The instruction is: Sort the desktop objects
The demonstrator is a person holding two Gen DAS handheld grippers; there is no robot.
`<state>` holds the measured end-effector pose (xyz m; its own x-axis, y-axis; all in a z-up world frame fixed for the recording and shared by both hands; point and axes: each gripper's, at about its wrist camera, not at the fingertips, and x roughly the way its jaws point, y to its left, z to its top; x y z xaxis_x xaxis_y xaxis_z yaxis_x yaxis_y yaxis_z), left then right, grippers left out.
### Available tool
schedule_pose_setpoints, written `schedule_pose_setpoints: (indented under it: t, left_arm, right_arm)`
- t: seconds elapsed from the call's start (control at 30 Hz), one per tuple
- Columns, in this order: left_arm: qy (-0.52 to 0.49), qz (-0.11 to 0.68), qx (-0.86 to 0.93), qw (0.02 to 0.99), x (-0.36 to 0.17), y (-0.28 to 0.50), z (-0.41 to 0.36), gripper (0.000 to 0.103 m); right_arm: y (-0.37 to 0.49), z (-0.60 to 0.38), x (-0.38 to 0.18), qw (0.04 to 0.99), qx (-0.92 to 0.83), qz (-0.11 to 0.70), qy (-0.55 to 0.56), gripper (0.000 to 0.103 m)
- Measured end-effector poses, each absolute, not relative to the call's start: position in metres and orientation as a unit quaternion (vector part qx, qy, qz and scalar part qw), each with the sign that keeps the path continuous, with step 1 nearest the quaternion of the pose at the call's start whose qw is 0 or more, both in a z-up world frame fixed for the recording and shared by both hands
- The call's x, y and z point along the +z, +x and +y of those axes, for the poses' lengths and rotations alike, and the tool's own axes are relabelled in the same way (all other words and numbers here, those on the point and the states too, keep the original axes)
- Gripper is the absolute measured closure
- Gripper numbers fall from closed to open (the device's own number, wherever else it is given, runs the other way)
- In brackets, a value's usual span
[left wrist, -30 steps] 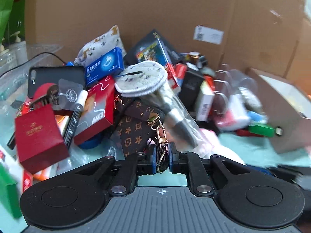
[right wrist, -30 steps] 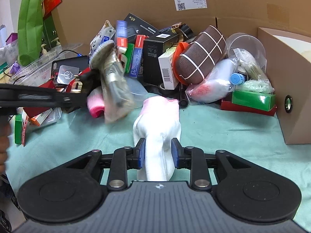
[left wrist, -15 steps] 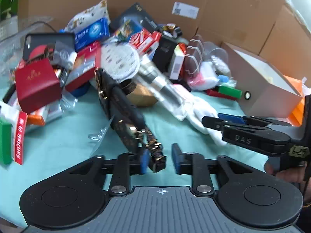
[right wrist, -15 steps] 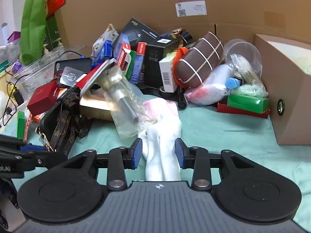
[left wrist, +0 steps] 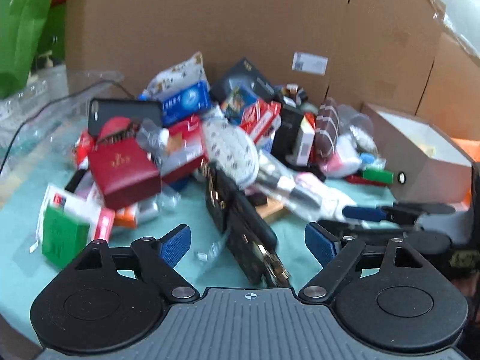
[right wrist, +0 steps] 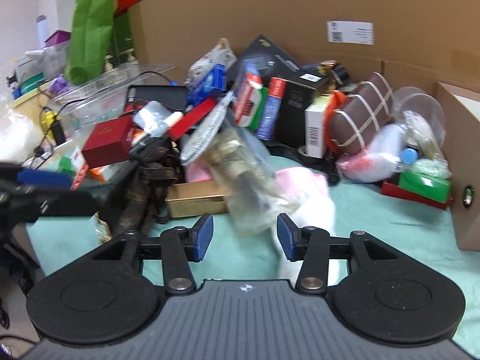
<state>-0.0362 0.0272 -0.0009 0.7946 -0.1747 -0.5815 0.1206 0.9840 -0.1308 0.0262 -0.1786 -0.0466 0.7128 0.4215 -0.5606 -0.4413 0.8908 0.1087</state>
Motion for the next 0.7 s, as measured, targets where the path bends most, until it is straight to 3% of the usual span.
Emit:
schedule_pose_setpoints:
  t: [0.37, 0.43, 0.5, 0.53, 0.7]
  left_arm:
    - [-0.057, 0.353, -0.073, 0.931, -0.026, 0.019, 0.041, 0.014]
    - [-0.05, 0.362, -0.06, 0.929, -0.032, 0.024, 0.042, 0.021]
    - [-0.045, 0.361, -0.053, 0.93, -0.035, 0.026, 0.046, 0.041]
    - [-0.045, 0.363, -0.053, 0.929, -0.036, 0.027, 0.049, 0.044]
    - [-0.066, 0.382, -0.044, 0.921, -0.043, 0.035, 0.062, 0.04]
  right_arm:
    - [-0.016, -0.152, -0.03, 0.896, 0.333, 0.292, -0.039, 0.043]
    - [-0.02, -0.141, -0.031, 0.887, 0.356, 0.293, -0.045, 0.041]
    - [-0.017, -0.126, -0.037, 0.88, 0.361, 0.303, -0.058, 0.041]
    - [-0.015, -0.12, -0.042, 0.877, 0.363, 0.308, -0.063, 0.041]
    - [0.003, -0.104, -0.058, 0.861, 0.375, 0.343, -0.028, 0.033]
